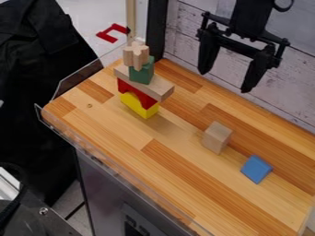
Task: Remove the block and put it to the right
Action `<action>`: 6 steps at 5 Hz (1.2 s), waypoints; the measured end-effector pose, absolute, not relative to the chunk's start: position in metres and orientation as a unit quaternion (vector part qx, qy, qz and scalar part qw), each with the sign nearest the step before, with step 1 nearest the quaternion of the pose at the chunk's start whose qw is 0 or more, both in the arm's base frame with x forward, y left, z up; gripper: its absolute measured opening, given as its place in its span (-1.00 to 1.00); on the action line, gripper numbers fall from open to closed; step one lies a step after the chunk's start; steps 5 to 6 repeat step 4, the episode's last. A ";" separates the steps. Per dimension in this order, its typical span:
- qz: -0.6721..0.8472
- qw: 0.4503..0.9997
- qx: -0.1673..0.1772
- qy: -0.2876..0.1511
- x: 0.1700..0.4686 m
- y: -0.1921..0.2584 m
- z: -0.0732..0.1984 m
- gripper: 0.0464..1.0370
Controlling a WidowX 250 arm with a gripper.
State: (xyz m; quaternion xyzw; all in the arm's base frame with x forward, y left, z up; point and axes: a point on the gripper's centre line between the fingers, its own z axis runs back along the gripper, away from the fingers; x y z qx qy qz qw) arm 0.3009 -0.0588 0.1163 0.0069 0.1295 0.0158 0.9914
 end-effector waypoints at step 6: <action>0.079 0.989 -0.020 0.124 0.297 -0.011 0.143 0.93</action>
